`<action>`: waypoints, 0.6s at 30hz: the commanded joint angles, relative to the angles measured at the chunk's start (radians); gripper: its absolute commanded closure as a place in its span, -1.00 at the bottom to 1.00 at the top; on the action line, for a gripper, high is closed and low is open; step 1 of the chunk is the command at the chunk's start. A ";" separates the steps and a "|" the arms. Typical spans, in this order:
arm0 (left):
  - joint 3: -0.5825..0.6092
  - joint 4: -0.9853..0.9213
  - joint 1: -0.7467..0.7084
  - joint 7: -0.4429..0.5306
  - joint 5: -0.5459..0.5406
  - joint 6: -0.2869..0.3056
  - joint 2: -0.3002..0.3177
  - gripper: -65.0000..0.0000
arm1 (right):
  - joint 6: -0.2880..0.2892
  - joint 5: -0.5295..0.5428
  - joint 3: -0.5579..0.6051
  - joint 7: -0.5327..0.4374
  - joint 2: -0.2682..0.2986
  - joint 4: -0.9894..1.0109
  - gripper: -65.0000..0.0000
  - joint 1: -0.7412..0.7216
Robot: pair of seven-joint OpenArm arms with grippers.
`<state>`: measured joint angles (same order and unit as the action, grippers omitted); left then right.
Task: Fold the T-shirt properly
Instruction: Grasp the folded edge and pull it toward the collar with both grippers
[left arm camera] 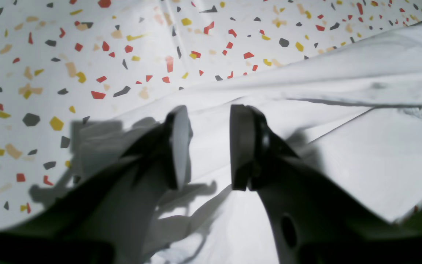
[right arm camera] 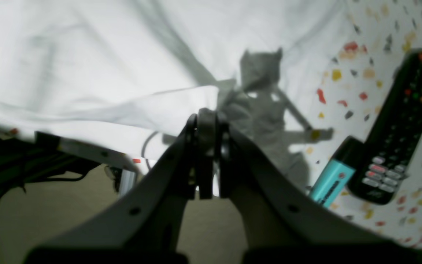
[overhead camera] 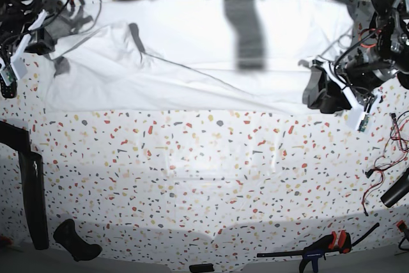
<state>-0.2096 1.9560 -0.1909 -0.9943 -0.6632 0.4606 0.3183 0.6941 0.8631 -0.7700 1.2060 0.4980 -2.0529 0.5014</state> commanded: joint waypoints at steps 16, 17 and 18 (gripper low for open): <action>-0.005 0.011 0.008 0.025 -0.012 0.006 0.011 0.42 | 0.004 -0.146 -0.003 -0.212 0.042 0.311 1.00 -0.044; -0.005 0.004 0.008 0.036 0.005 0.008 0.011 0.42 | 0.004 -0.146 0.001 -0.211 0.042 0.311 1.00 -0.048; -0.005 -0.010 0.008 0.066 0.043 0.008 0.011 0.42 | 0.004 -0.146 0.008 -0.211 0.042 0.311 1.00 -0.052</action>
<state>-0.2096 1.9343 -0.1909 -0.9382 -0.6067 0.4709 0.3180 0.6937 0.7090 -0.7555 1.0069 0.5186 -1.7287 0.4515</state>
